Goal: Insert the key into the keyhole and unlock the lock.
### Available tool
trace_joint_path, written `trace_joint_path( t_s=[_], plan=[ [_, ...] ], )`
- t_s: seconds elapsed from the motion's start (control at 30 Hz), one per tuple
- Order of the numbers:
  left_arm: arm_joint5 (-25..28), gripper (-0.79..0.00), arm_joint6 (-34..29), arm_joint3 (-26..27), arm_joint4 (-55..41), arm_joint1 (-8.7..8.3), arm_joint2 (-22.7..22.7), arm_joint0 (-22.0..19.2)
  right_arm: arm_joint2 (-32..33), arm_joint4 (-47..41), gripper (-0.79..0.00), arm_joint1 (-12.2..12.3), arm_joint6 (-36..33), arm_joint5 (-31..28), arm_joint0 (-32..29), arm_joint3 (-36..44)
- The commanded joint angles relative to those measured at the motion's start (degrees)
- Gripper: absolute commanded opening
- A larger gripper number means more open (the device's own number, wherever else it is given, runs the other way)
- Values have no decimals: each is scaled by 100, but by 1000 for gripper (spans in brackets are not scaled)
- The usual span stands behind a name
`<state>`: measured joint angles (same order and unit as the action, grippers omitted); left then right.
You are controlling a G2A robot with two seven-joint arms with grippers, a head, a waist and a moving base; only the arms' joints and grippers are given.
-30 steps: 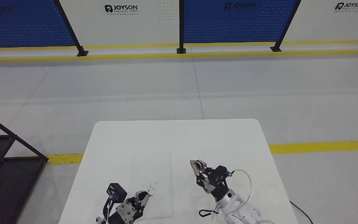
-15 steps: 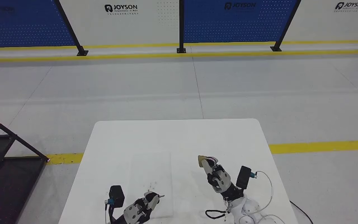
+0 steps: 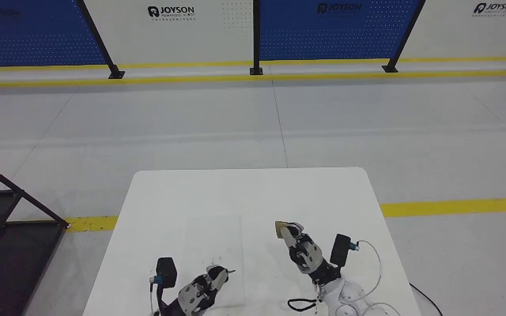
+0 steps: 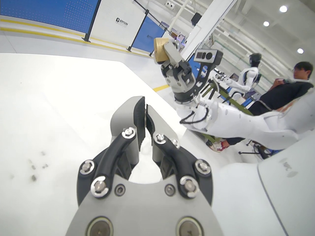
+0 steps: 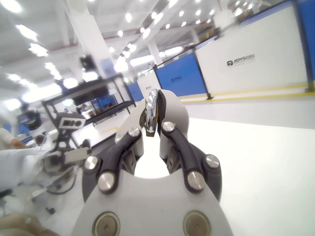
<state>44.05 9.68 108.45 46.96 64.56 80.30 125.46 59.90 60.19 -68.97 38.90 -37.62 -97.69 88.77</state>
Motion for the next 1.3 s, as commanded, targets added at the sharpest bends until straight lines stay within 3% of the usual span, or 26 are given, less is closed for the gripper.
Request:
trace_joint_path(
  t_s=[0.0,0.23,0.37,0.53,0.8,1.27],
  plan=[
    [163,-785,85,-109,-460,13,-135,-119,-182,-71,-785,-36,142,-219,56,-86],
    [838,-785,353,-594,-1589,70,-600,-568,-770,-492,-785,-190,873,-1691,488,-747],
    [1115,-785,510,-775,-1758,111,-814,-771,-974,-718,-785,-277,861,-1915,621,-897],
    [1308,-785,486,-913,-1791,148,-1053,-939,-1087,-617,-785,-355,849,-1927,669,-948],
    [1124,-785,738,-1005,-1571,202,-1096,-1079,-1185,-392,-785,-441,835,-1941,704,-1054],
    [1141,-785,555,-1059,-1573,208,-1169,-1143,-1244,-204,-785,-537,905,-1871,732,-1138]
  ],
)
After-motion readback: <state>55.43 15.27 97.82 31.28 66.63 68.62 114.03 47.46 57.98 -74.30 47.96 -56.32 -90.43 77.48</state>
